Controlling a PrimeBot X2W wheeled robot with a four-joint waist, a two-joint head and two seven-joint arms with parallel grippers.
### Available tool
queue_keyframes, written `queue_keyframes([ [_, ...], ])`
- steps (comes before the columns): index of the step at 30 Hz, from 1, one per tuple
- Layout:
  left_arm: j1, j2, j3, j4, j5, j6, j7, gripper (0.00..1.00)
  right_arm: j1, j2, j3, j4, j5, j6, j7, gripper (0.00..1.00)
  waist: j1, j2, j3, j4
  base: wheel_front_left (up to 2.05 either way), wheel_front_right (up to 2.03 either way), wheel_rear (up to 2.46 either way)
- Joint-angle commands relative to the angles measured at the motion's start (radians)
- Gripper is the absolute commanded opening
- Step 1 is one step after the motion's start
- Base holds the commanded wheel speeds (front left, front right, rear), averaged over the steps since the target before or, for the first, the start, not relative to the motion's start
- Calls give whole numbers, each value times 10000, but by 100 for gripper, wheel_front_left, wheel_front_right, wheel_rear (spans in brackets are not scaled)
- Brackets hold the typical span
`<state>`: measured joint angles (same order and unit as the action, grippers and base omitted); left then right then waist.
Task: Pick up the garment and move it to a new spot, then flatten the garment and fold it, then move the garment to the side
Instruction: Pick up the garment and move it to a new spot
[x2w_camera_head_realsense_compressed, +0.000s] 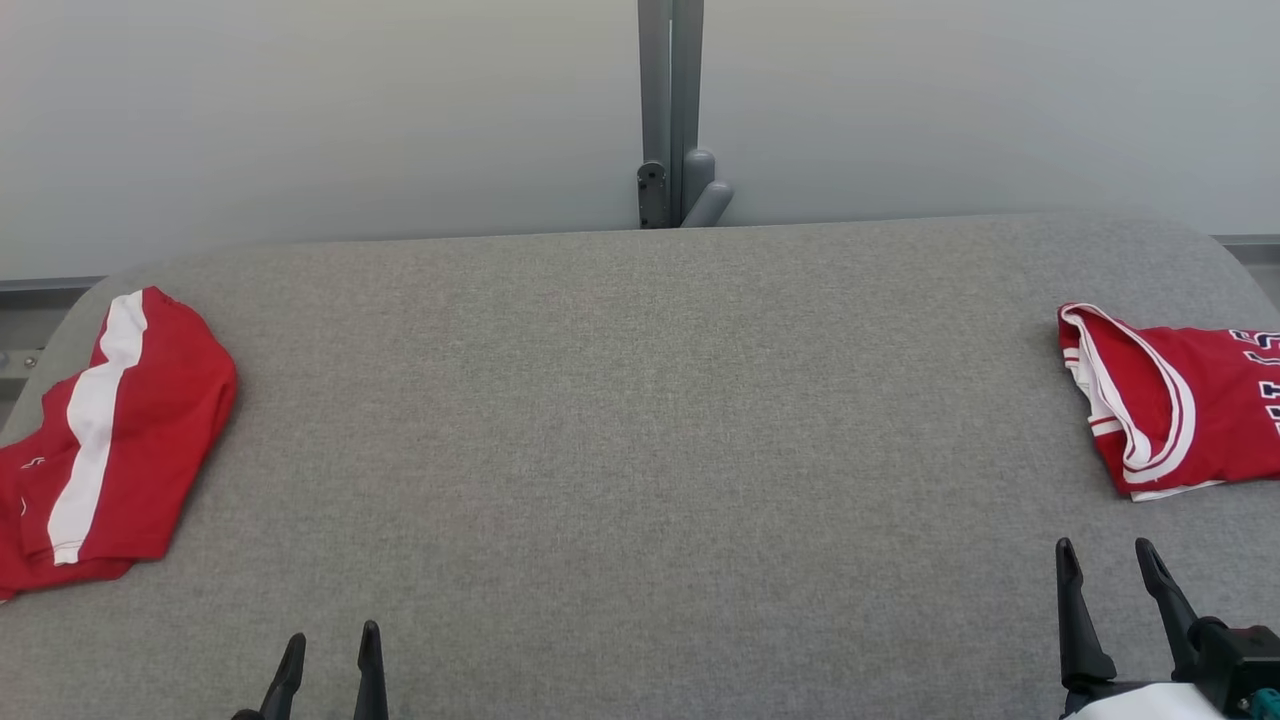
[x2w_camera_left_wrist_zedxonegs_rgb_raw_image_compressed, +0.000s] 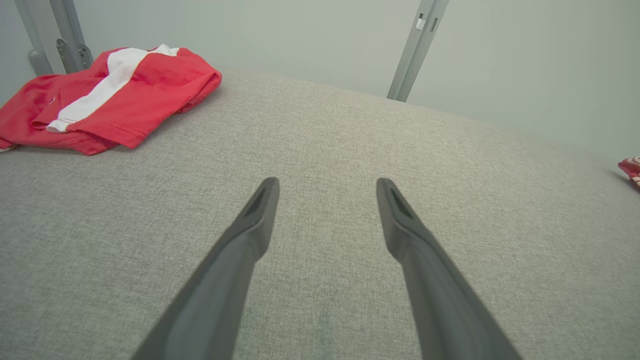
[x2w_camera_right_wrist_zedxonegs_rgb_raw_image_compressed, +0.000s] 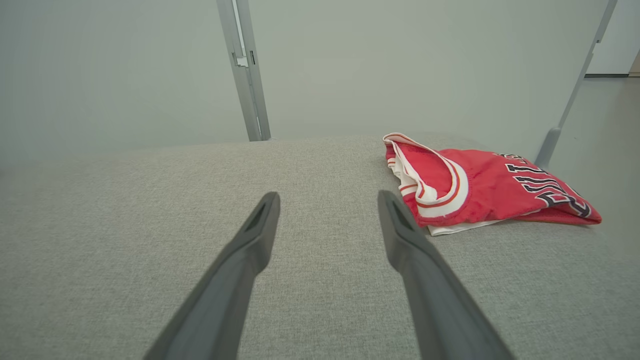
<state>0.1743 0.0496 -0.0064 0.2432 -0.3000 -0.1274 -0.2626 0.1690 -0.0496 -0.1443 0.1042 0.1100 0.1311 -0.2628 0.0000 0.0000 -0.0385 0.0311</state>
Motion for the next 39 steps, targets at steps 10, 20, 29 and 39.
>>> queue_keyframes([
  [10,-127,22,-16,46,51,-19,-28,100,107,-20,49,34,104,-8,-22,100,0,0,-22,239,0,0,0],
  [20,-53,22,-8,56,166,48,-26,100,293,-21,161,57,209,-8,-22,100,0,0,-262,1829,0,0,0],
  [29,225,26,404,29,361,2,-26,100,285,-19,440,143,488,-8,-22,100,0,0,-565,4010,0,0,0],
  [39,553,22,1319,-744,-322,351,-26,100,-926,-26,1543,560,235,-8,-22,100,0,0,10,4627,0,0,0],
])
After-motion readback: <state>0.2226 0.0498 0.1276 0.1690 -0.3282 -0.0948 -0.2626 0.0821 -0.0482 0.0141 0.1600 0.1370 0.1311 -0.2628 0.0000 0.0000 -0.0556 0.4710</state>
